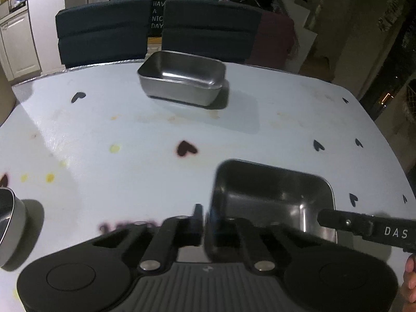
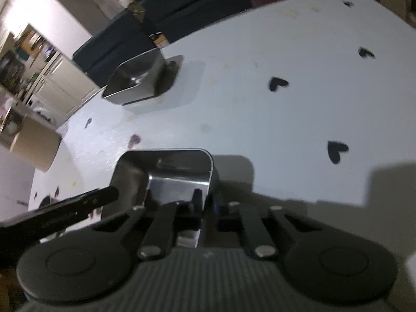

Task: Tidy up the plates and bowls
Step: 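Close the left tool on the steel tray rim while the right tool closes on it, then lift and carry the steel tray with both tools toward the cream bowl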

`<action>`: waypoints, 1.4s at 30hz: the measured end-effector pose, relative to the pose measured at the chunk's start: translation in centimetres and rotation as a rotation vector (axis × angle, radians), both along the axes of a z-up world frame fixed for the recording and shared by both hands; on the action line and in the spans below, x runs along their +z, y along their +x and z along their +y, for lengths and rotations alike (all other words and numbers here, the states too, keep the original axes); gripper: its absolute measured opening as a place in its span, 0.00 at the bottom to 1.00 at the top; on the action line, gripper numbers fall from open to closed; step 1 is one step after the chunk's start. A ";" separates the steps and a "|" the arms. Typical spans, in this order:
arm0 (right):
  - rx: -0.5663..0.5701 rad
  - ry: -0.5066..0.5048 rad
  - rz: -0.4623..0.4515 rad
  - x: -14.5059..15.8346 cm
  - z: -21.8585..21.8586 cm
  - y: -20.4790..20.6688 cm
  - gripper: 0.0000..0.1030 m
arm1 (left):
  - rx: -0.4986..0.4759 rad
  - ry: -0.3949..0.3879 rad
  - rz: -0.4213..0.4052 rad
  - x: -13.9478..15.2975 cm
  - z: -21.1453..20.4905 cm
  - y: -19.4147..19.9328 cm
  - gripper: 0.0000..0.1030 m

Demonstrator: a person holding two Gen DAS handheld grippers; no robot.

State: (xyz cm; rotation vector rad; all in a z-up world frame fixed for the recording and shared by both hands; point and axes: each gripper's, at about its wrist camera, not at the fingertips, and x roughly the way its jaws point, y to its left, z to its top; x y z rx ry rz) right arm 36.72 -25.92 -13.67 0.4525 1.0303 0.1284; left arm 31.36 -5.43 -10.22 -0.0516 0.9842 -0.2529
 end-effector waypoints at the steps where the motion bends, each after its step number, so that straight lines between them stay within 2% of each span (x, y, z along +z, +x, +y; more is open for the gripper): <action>1: 0.011 0.000 -0.014 0.5 -0.2 -0.3 0.11 | 0.000 -0.005 -0.003 0.3 -0.1 -0.2 0.05; 4: 0.022 -0.025 -0.053 1.5 -0.2 -0.8 0.11 | 0.004 -0.052 -0.009 1.2 -0.3 -0.9 0.05; 10: -0.030 0.015 -0.102 3.2 -3.4 -2.4 0.10 | -0.010 -0.145 -0.032 3.2 -2.0 -2.9 0.05; 18: -0.108 0.015 -0.140 4.3 -7.2 -5.4 0.09 | -0.058 -0.199 -0.016 3.9 -5.4 -6.3 0.06; 28: -0.054 -0.111 -0.095 3.5 -8.3 -9.6 0.09 | -0.102 -0.166 0.041 2.1 -7.5 -9.1 0.08; 31: -0.043 -0.138 -0.077 2.9 -8.2 -9.9 0.09 | -0.117 -0.156 0.054 1.7 -7.8 -9.3 0.09; 34: -0.046 -0.150 -0.066 2.4 -8.1 -9.8 0.09 | -0.137 -0.153 0.060 1.3 -8.3 -9.4 0.16; 42: -0.054 -0.168 -0.032 2.5 -7.9 -9.3 0.09 | -0.156 -0.117 0.074 0.1 -9.1 -9.3 0.16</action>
